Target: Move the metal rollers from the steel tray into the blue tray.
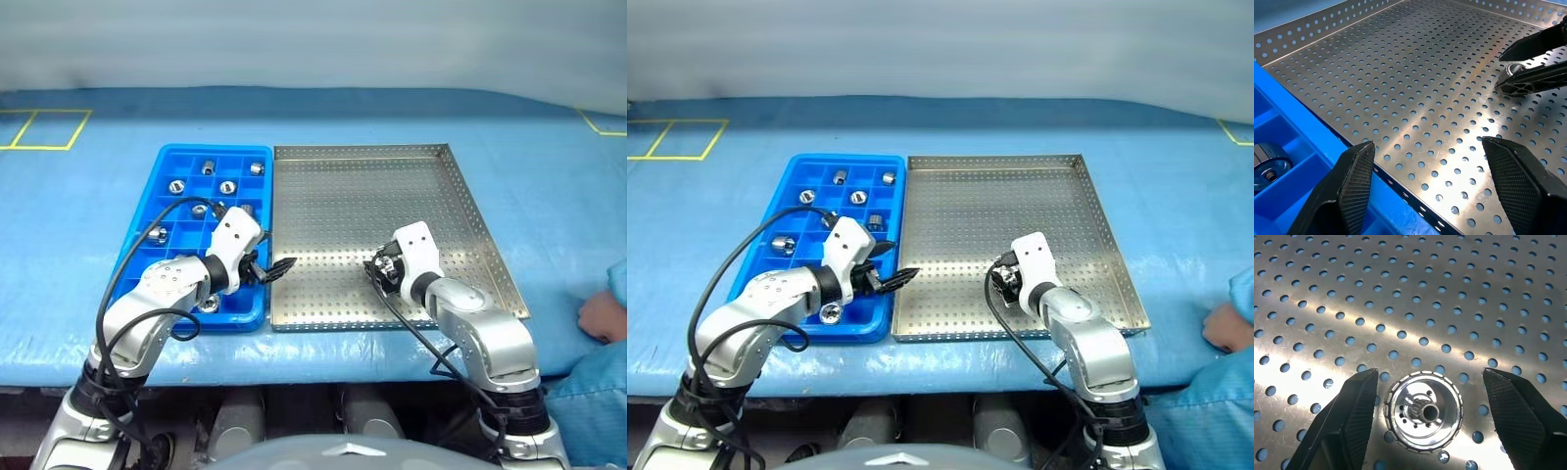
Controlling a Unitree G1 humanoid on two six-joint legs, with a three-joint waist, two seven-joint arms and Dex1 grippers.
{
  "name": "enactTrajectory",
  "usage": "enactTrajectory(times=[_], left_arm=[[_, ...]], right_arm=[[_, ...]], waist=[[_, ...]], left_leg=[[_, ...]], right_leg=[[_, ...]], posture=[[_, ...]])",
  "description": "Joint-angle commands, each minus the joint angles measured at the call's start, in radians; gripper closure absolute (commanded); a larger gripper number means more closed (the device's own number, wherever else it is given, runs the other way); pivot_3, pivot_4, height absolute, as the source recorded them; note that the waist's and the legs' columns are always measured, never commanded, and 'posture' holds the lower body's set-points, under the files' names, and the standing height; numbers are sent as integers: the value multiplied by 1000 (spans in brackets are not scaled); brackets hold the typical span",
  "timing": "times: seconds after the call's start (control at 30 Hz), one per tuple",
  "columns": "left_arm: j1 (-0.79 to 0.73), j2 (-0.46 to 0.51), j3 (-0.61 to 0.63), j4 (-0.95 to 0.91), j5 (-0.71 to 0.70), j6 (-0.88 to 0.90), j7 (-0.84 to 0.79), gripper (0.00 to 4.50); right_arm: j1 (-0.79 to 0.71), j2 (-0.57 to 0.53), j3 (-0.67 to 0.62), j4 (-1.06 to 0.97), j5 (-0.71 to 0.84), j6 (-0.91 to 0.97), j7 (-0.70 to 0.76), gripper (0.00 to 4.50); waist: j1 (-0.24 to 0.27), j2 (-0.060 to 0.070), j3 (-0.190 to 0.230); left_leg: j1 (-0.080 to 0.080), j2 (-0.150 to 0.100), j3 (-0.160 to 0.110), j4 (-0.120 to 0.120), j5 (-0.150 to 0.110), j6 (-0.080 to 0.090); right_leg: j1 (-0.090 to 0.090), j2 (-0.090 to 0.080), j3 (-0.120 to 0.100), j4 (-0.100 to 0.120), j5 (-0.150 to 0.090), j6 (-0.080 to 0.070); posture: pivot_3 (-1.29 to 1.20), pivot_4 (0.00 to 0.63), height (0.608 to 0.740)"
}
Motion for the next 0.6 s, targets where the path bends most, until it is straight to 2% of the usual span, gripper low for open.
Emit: enactTrajectory(times=[0.03, 0.13, 0.37, 0.6], left_arm=[[-15, 0, 1, -7, 10, -24, -7, 678], [-17, 4, 4, -4, 15, -25, -10, 678], [6, 35, 104, -27, 7, -20, 2, 678], [103, 111, 223, -67, 33, -21, 28, 678]], right_arm=[[-2, 15, -10, -13, 3, -19, -13, 1827], [-20, 23, -14, -26, -7, -28, -31, 2742], [-132, 57, 47, -69, 10, -50, -18, 2758], [-352, 141, 233, 116, -5, -215, 78, 2758]], waist=[[-2, 0, 0], [-2, 0, 0], [-6, 0, 0], [-3, 0, 0]], left_leg=[[0, 0, 0, 0, 0, 0], [0, 0, 0, 0, 0, 0], [0, 0, 0, 0, 0, 0], [0, 2, 0, -1, 0, 0]], right_leg=[[0, 0, 0, 0, 0, 0], [0, 0, 0, 0, 0, 0], [0, 1, 0, 1, 0, 0], [-1, 2, 0, 1, 0, 0]], posture=[[-8, 150, 740], [-7, 150, 740], [17, 150, 740], [78, 150, 740]])
